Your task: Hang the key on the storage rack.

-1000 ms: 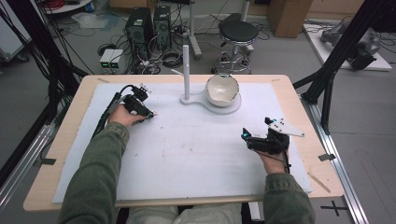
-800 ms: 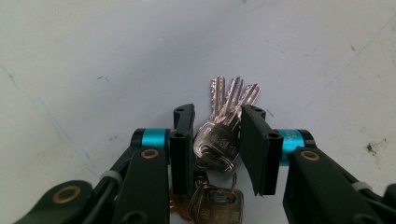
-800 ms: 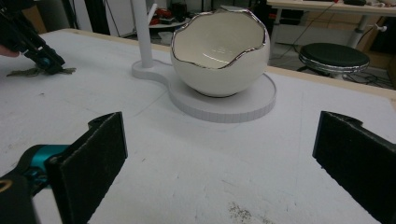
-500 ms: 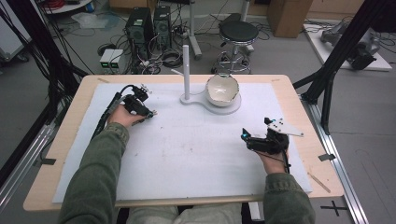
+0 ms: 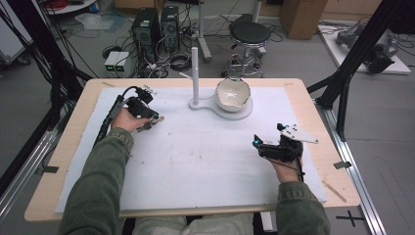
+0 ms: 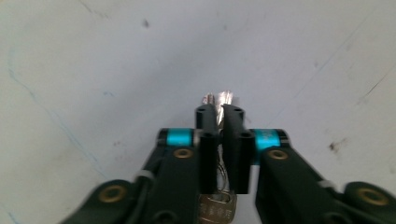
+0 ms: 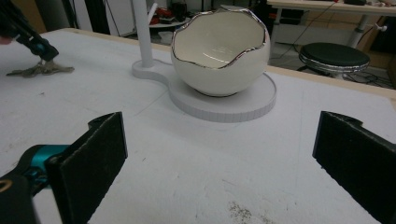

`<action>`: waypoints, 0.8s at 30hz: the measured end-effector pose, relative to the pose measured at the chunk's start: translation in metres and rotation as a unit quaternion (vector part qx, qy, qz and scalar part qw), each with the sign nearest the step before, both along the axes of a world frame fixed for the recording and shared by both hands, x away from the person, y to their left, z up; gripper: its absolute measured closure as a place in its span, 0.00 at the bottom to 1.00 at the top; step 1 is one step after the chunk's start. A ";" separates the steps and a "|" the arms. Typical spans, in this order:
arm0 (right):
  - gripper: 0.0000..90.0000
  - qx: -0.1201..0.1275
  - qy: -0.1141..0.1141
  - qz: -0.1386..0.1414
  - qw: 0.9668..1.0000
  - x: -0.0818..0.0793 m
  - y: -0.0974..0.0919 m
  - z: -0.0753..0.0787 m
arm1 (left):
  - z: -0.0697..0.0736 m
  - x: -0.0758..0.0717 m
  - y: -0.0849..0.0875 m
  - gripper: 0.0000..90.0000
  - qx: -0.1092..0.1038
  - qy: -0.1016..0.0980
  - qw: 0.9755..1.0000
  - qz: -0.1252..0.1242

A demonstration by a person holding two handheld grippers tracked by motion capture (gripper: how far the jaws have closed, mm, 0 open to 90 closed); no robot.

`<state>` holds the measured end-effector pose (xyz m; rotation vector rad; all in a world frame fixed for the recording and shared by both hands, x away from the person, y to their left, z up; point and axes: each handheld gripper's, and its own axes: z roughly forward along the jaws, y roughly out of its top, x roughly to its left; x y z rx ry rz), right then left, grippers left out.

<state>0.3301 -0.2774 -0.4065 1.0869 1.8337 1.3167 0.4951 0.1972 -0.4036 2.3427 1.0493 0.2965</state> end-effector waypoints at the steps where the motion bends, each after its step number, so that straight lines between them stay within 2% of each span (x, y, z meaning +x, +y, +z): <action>1: 0.02 0.000 0.000 0.000 1.000 0.000 0.000 0.000 | 0.004 -0.002 -0.001 0.98 0.009 -0.016 1.000 0.001; 3: 0.02 0.000 0.001 0.001 1.000 0.000 0.000 0.000 | 0.008 -0.004 -0.001 0.98 0.010 -0.021 1.000 -0.005; 6: 0.02 -0.001 0.000 0.001 1.000 0.000 0.001 0.000 | 0.008 -0.005 0.002 0.99 0.014 -0.013 1.000 -0.007; 9: 0.02 0.000 0.002 0.001 1.000 0.000 0.001 0.000 | 0.010 -0.006 0.002 0.99 0.012 -0.015 1.000 -0.009; 12: 0.02 -0.001 0.002 0.001 1.000 0.000 0.001 0.000 | 0.015 -0.008 0.002 0.99 0.001 -0.024 1.000 -0.013; 17: 0.02 -0.002 0.004 0.004 1.000 0.001 0.001 -0.001 | 0.020 -0.010 0.004 0.99 -0.004 -0.031 0.999 -0.013; 19: 0.02 -0.002 0.005 0.004 1.000 0.000 0.001 -0.001 | 0.023 -0.011 0.007 0.99 -0.010 -0.034 0.999 -0.012; 20: 0.02 -0.004 0.004 0.005 1.000 0.001 0.001 -0.001 | 0.028 -0.013 0.009 0.99 -0.020 -0.040 0.999 -0.010; 24: 0.02 -0.001 0.003 0.004 1.000 0.001 0.001 -0.001 | 0.036 -0.016 0.013 0.99 -0.026 -0.049 0.998 -0.008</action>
